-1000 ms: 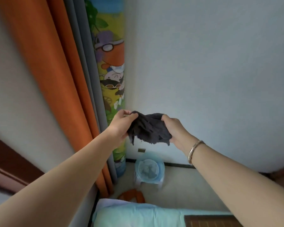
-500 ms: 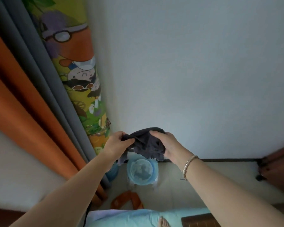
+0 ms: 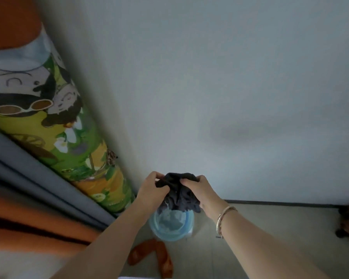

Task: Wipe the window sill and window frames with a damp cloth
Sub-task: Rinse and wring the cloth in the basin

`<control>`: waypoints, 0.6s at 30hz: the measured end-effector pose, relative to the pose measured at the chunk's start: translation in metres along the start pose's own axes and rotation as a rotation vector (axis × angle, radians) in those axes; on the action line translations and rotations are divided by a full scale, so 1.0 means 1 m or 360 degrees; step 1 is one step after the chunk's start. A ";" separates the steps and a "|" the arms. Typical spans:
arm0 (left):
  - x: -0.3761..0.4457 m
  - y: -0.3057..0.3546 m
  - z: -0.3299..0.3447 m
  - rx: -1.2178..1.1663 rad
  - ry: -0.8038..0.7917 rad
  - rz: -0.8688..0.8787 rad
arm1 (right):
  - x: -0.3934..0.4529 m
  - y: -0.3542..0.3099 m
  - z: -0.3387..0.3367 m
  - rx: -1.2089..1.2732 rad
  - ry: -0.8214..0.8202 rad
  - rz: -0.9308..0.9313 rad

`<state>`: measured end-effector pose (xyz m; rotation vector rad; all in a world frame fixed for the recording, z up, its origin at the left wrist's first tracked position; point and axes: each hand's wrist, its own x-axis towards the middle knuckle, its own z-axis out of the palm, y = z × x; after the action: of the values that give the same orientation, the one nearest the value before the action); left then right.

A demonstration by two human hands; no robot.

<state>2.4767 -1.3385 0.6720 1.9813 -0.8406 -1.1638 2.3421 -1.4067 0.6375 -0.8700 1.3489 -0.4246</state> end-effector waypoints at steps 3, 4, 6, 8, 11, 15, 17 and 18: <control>0.023 -0.022 0.013 0.0107 -0.0014 -0.0028 | 0.028 0.015 0.000 -0.0049 -0.0009 0.0035; 0.031 -0.031 0.016 0.0123 -0.0019 -0.0035 | 0.038 0.020 0.001 -0.0072 -0.0013 0.0040; 0.049 -0.050 0.022 0.0151 -0.0004 -0.0031 | 0.059 0.032 0.003 -0.0105 -0.0026 0.0051; 0.070 -0.074 0.027 0.0191 0.0040 -0.0026 | 0.081 0.048 0.006 -0.0113 -0.0026 0.0076; 0.104 -0.115 0.037 0.0247 0.0058 -0.0052 | 0.112 0.078 0.010 -0.0148 -0.0024 0.0097; 0.161 -0.180 0.054 0.0270 0.0033 -0.0109 | 0.172 0.132 0.027 -0.0305 0.0040 0.0041; 0.196 -0.216 0.066 0.0215 0.0011 -0.0164 | 0.213 0.167 0.038 -0.0499 0.0103 -0.0055; 0.214 -0.231 0.074 0.0141 0.0028 -0.0198 | 0.231 0.180 0.043 -0.0605 0.0117 -0.0088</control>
<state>2.5375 -1.3962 0.3595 2.1393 -0.7817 -1.1958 2.3945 -1.4468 0.3490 -1.2160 1.5023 -0.2466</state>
